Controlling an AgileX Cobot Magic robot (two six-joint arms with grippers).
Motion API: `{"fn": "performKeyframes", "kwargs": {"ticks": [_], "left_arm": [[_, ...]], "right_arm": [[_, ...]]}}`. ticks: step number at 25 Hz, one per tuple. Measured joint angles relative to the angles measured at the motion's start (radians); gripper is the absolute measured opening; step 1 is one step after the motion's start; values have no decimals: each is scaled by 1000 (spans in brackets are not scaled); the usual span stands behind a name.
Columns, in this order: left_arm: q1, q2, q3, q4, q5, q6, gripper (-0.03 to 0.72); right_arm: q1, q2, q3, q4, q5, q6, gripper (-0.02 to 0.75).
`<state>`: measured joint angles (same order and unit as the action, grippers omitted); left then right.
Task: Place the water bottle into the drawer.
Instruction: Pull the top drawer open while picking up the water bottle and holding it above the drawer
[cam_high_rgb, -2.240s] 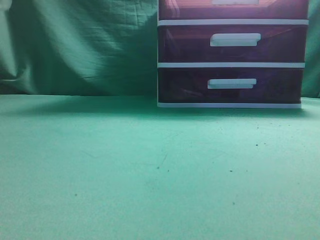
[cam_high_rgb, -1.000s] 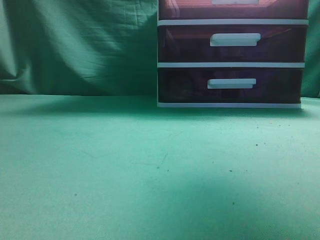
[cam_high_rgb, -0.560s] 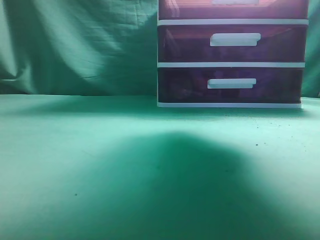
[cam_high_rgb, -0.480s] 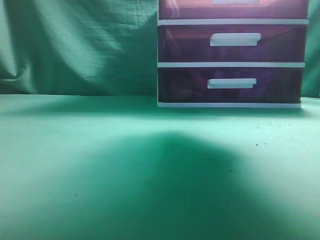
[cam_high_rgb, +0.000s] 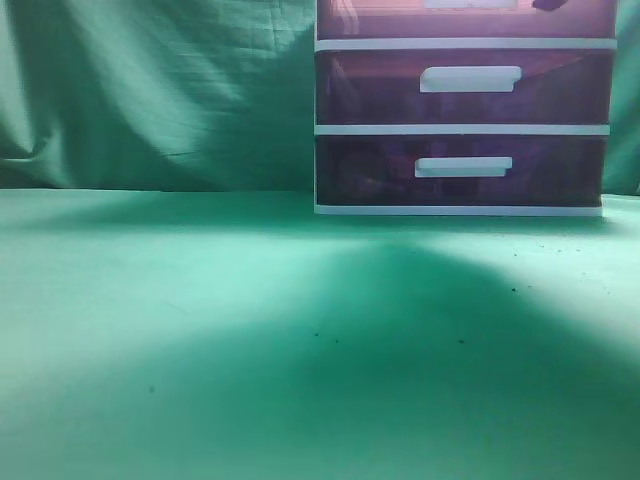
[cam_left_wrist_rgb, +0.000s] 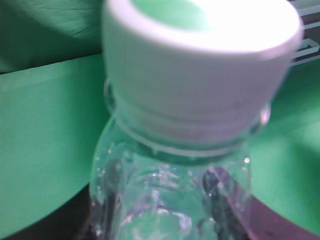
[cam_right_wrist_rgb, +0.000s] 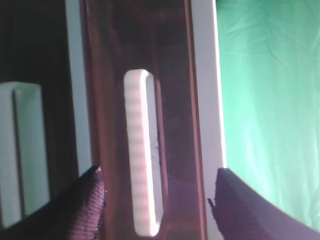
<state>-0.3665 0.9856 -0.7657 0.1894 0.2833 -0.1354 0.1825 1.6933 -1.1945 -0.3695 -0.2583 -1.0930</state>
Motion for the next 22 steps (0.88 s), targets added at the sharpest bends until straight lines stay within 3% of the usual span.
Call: {"fn": "performKeyframes", "kwargs": {"ticks": [8,13,14,22], "left_arm": [[0,-2,0,0,1,0,307],[0,-2,0,0,1,0,307],[0,-2,0,0,1,0,307],[0,-2,0,0,1,0,307]], "right_arm": [[-7,155,-115,18,-2,-2,429],[-10,170,-133,20,-34,-69,107],[-9,170,-135,22,-36,-88,75],[-9,101,-76,-34,-3,-124,82]]}}
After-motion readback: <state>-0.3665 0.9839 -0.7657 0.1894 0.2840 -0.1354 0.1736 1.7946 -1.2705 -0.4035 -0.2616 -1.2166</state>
